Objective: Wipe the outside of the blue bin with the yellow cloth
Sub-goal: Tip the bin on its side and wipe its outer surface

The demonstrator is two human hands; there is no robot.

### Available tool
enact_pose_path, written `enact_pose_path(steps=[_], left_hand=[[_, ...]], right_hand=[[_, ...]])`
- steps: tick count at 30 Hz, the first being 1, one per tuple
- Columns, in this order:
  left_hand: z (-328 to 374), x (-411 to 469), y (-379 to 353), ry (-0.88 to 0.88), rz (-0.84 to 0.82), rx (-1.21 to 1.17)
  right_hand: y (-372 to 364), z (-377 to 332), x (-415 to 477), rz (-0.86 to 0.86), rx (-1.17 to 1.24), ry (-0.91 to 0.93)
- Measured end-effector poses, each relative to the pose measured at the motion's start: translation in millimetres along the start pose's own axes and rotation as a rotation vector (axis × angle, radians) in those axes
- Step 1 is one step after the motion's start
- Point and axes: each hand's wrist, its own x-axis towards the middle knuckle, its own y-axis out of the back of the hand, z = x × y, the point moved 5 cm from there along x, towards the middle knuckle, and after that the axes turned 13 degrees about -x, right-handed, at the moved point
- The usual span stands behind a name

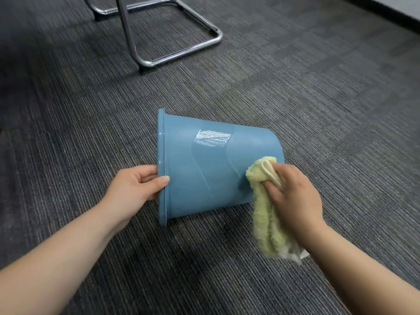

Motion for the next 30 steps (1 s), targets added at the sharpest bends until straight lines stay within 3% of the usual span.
enact_pose_path(steps=[9,16,21,27,30], left_hand=[[28.4,-1.1,-11.7,-0.082,-0.099,-0.03],[42.0,-12.0,-21.7,-0.213,-0.228,0.214],[48.8,-14.6,-32.2,-0.217,-0.346,0.337],[53.2,-14.1,-27.1,-0.22,-0.316,0.386],[55.4,-11.8,-30.6,-0.215,-0.321,0.365]], right_hand=[[15.9,-10.2,-6.4,-0.026,0.284,-0.089],[55.5,-56.3,16.1,0.151,0.201,0.129],[62.7,-72.6,39.9,0.173,0.069,0.132],[59.8,-104.8,6.6,0.192,-0.065,0.453],[58.4,-97.6,16.5,0.176,-0.018,0.342]])
